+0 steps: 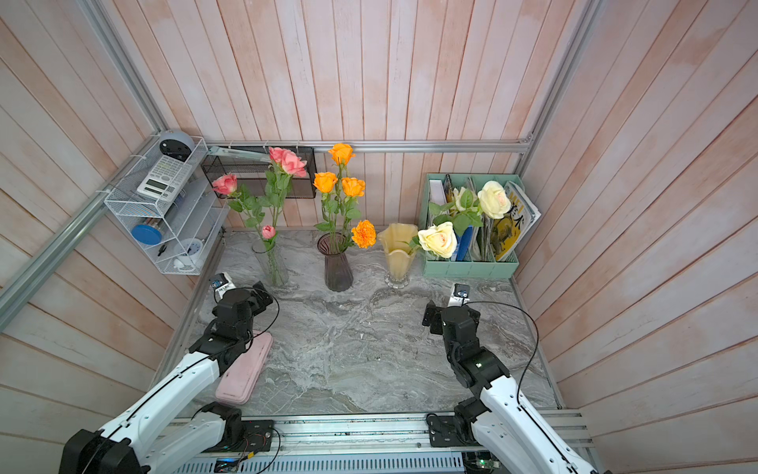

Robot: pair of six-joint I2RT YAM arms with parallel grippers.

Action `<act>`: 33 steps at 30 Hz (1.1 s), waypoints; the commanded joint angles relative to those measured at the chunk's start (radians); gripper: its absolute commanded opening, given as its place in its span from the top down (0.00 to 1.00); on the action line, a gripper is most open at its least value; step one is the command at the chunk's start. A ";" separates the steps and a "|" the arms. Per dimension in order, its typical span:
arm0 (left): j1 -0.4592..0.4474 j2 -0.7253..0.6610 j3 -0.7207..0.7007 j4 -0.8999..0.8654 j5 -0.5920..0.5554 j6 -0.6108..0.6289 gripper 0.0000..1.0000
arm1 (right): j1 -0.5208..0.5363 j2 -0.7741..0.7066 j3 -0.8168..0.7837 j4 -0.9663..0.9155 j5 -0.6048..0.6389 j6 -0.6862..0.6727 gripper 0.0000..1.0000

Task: Arrange the flowers in different vases according to their colors
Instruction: Reset both arms

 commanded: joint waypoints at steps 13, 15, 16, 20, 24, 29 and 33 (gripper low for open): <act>0.108 0.084 -0.234 0.620 -0.105 0.353 0.00 | -0.175 0.259 -0.062 0.425 0.149 -0.080 0.02; 0.118 0.139 -0.254 0.700 -0.097 0.382 0.00 | -0.176 0.314 -0.086 0.569 0.166 -0.168 0.02; 0.120 0.167 -0.265 0.744 -0.094 0.393 0.00 | -0.179 0.350 -0.096 0.628 0.173 -0.204 0.02; 0.126 0.319 -0.334 1.052 -0.069 0.450 0.00 | -0.202 0.534 -0.142 0.916 0.159 -0.302 0.03; 0.151 0.474 -0.339 1.186 -0.015 0.431 0.00 | -0.196 0.715 -0.190 1.231 0.184 -0.405 0.02; 0.154 0.596 -0.315 1.252 0.074 0.462 0.00 | -0.239 0.838 -0.237 1.437 0.085 -0.392 0.02; 0.155 0.576 -0.251 1.096 0.091 0.463 0.00 | -0.266 0.860 -0.204 1.359 0.048 -0.360 0.02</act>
